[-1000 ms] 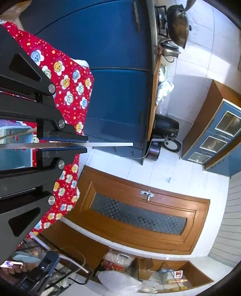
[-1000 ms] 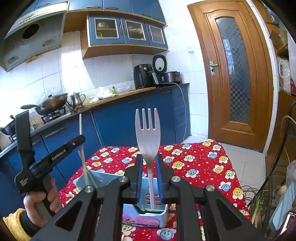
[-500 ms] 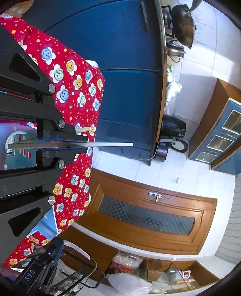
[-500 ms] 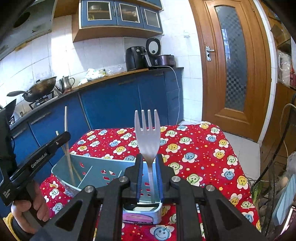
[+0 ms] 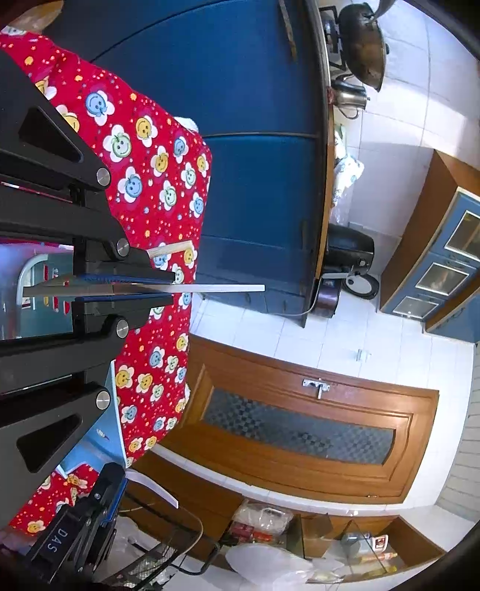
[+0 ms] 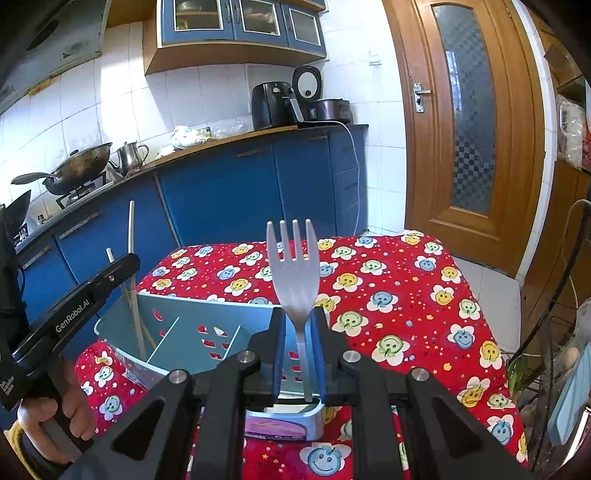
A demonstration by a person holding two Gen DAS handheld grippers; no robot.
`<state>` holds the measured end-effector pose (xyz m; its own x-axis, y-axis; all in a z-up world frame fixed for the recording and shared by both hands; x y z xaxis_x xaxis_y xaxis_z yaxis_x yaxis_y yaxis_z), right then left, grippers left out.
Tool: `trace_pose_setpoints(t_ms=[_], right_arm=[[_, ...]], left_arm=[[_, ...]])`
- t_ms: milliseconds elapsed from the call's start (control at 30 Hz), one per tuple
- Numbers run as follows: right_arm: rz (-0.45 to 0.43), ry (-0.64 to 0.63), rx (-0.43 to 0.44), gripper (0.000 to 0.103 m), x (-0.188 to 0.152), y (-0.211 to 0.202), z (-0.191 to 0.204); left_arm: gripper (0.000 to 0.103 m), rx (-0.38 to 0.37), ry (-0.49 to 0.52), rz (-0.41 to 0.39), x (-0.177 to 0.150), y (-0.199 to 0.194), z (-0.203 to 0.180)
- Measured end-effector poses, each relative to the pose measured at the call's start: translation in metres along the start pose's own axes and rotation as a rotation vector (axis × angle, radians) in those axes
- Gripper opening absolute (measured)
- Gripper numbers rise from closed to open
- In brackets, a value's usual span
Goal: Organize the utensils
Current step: 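Drop the white fork into the box with the right tool while the left tool releases the chopstick there, then move both open tools back toward the remaining forks and wooden spoon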
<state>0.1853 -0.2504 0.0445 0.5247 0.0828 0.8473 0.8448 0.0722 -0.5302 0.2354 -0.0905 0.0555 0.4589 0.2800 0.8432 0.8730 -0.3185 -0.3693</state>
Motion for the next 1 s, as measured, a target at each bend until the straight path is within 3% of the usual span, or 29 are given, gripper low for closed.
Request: trace_pose_setpoints(t_ms=[167, 400, 1000], right_arm=[[0.000, 0.016, 0.019, 0.016, -0.001, -0.001, 0.000], [-0.021, 0.025, 0.028, 0.022, 0.000, -0.011, 0.000], [-0.084, 0.042, 0.071, 0.029, -0.007, -0.075, 0.018]], left_arm=[[0.015, -0.019, -0.021, 0.055, -0.003, 0.002, 0.000], [0.022, -0.029, -0.011, 0.084, -0.005, -0.007, -0.004], [0.027, -0.039, 0.023, 0.183, -0.014, -0.068, -0.006]])
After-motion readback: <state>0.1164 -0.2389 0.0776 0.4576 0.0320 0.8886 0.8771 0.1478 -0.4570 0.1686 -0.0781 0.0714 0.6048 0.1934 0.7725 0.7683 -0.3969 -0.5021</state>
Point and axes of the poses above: each gripper's, at about its wrist camera, not at the fingertips, and y roughly the way its jaws point, z to its left, x to its top, the point moved 4 cm from there along y, roughly the way its jaws point, and after that the axes turned 12 degrees about -y, right-handed, at the moved point
